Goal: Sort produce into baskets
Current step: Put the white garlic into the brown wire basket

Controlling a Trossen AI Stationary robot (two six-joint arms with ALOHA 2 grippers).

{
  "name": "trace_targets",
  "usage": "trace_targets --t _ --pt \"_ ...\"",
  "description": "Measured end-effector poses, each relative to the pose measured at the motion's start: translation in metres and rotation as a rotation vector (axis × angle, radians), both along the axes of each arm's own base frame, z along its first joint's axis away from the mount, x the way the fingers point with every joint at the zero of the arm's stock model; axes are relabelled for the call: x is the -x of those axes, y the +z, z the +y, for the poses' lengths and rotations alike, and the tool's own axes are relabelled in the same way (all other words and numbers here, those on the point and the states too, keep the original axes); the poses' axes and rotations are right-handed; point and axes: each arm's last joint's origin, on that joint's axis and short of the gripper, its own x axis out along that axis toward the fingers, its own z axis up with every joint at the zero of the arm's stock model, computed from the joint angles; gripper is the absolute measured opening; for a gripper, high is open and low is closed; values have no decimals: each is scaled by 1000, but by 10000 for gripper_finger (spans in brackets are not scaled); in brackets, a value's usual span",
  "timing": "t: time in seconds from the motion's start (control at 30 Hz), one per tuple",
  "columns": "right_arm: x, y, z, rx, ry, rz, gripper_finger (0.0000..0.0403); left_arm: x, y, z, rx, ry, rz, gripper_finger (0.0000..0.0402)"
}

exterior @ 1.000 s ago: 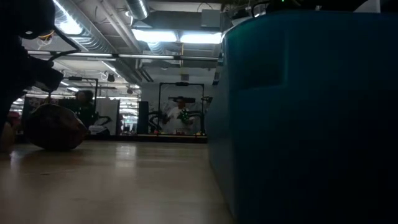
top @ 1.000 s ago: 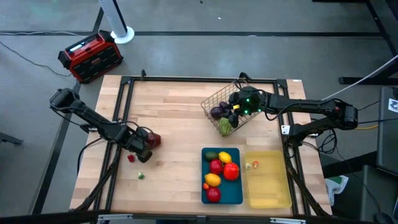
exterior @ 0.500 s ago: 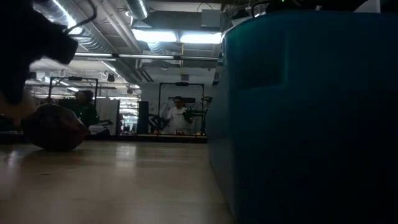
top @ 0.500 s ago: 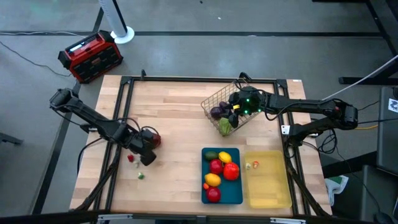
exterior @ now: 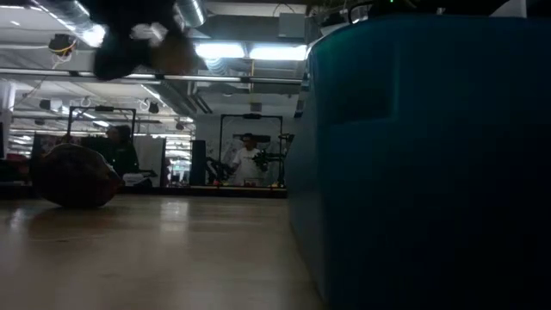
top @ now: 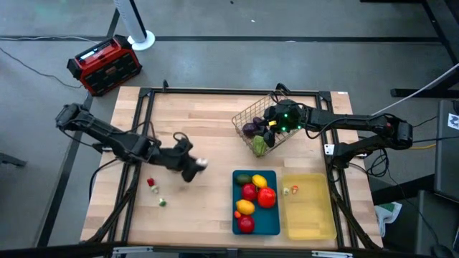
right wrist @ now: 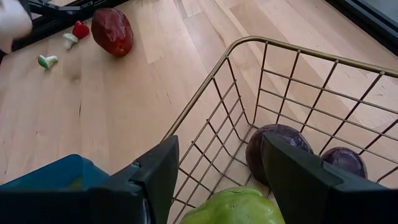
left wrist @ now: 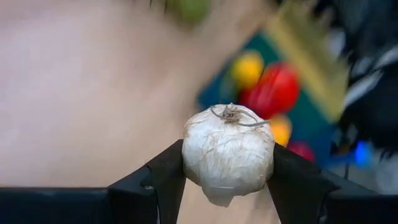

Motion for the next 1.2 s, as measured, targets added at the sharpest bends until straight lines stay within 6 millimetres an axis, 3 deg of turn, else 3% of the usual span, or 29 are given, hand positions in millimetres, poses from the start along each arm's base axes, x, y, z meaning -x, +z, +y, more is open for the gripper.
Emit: trace_targets --t 0.23,0.53,0.63,0.83,1.2 --pt "0 0 0 0 0 0 227 -21 19 28 -189 168 -234 194" --pt "0 0 0 0 0 -1 227 -70 15 56 -371 231 -462 194" --pt "0 0 0 1 0 -2 227 -86 7 65 -447 249 -521 194" --pt "0 0 0 0 0 -1 227 -106 -18 86 -441 333 -559 194" --pt "0 0 0 1 0 -2 227 -123 -75 124 -402 359 -441 194"
